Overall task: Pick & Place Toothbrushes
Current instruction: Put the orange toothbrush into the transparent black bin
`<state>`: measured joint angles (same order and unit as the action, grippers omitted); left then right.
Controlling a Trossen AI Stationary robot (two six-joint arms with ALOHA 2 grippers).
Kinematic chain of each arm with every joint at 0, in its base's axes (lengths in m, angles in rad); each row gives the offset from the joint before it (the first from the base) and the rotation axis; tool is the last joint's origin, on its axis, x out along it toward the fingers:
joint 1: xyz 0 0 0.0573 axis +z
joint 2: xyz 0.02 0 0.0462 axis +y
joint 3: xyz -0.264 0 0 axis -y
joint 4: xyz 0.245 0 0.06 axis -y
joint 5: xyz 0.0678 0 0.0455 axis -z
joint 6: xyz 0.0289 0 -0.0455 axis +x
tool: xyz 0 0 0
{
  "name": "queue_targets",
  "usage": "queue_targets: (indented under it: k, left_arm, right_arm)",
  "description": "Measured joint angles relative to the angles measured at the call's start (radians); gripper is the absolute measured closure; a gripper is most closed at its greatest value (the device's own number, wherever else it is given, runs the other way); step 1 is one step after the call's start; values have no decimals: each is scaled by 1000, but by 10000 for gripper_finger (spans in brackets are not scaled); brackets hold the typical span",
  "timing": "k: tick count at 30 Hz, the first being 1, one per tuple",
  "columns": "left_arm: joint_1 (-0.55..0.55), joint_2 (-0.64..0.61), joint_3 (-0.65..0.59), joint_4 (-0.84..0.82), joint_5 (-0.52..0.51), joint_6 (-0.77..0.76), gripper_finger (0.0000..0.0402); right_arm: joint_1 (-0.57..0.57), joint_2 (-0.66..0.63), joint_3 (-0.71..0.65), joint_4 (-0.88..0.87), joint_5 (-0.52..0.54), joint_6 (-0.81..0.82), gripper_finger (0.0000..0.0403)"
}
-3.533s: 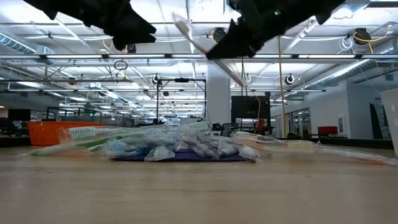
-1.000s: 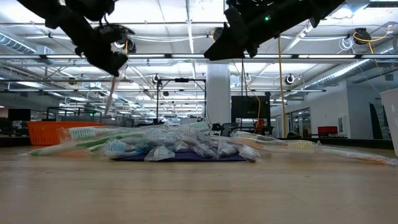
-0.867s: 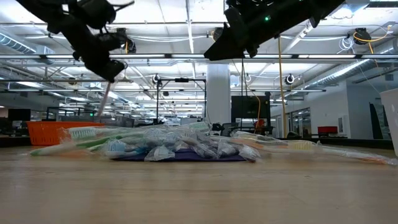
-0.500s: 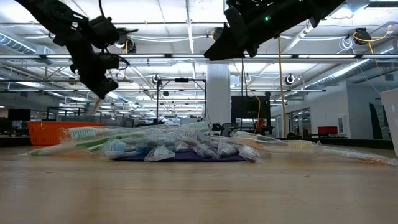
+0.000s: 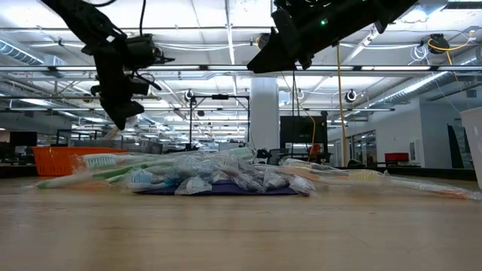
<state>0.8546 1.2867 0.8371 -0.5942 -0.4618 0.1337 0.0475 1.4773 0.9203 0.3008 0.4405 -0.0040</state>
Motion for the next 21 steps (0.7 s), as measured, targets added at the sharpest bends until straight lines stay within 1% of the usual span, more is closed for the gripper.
queue_targets:
  k: [4, 7, 11, 16, 21]
  left_arm:
    - [12, 42, 9, -28, 0, -3, 397]
    - [12, 56, 9, -29, -11, -15, 377]
    - [8, 57, 9, -24, -33, -24, 326]
    - [8, 56, 9, -16, -37, -15, 260]
    - [8, 55, 9, 3, -37, -12, 218]
  right_arm:
    - [0, 0, 0, 0, 0, 0, 263]
    - [0, 0, 0, 0, 0, 0, 262]
    - [0, 0, 0, 0, 0, 0, 261]
    - [0, 0, 0, 0, 0, 0, 261]
    - [0, 0, 0, 0, 0, 0, 261]
